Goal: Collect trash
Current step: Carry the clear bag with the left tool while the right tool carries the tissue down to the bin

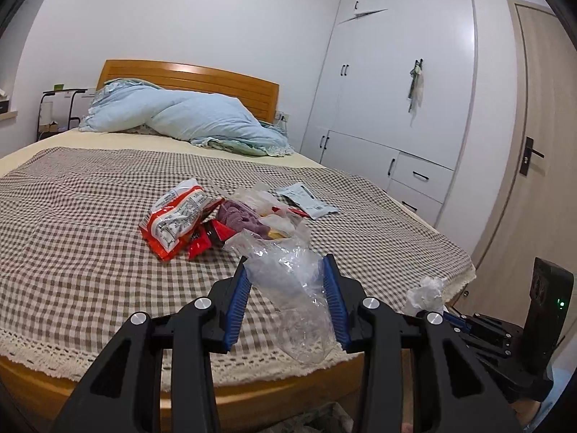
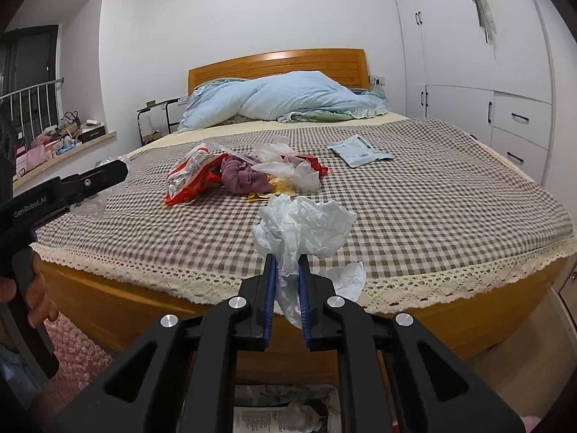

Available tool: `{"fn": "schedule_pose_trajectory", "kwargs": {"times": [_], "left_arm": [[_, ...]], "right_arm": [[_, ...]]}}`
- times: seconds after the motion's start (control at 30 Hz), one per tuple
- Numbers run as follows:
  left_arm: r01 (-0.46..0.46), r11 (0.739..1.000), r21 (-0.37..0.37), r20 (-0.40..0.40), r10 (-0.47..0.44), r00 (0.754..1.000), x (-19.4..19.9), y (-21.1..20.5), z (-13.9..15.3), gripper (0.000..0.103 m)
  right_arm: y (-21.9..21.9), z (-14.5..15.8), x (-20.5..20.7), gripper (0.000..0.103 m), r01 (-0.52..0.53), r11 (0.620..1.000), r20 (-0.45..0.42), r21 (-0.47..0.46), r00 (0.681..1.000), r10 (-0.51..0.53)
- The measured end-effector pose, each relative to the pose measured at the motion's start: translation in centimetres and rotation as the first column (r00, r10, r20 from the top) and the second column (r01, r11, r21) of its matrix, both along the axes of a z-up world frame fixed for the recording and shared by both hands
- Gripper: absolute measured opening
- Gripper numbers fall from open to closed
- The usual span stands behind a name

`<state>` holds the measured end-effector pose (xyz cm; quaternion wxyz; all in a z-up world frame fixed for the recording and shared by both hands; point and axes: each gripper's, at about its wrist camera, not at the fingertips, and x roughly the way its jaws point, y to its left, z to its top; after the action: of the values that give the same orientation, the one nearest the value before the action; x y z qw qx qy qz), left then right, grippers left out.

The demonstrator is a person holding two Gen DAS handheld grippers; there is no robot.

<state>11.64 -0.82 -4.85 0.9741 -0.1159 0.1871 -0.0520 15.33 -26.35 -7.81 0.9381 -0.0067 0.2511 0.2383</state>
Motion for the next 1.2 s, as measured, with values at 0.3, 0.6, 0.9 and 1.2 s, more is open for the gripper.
{"fn": "schedule_pose_trajectory", "kwargs": {"times": [0.3,0.6,0.9,1.2], "left_arm": [[0.020,1.000,0.015,-0.008,-0.020,1.000,-2.1,-0.7,-0.1,0.038],[0.047,0.998,0.028,-0.044,-0.046,0.998,-3.7,-1.6,-1.3,0.038],[0.068,0.997,0.033,-0.083,-0.065,0.994,-5.1,-2.0,-2.7,0.038],[0.094,0.995,0.031,-0.161,-0.087,0.983,-5.8,-2.3,-5.3,0.038]], "right_arm": [[-0.5,-0.4,-2.0,0.012,-0.015,1.000,-0.007,-0.008,1.000,0.015],[-0.6,-1.5,-3.6,0.012,-0.041,0.999,-0.047,-0.023,0.998,0.040],[0.1,-3.4,-4.8,0.012,-0.090,0.995,-0.110,-0.043,0.990,0.085],[0.6,-5.0,-5.5,0.012,-0.121,0.990,-0.159,-0.072,0.981,0.108]]}}
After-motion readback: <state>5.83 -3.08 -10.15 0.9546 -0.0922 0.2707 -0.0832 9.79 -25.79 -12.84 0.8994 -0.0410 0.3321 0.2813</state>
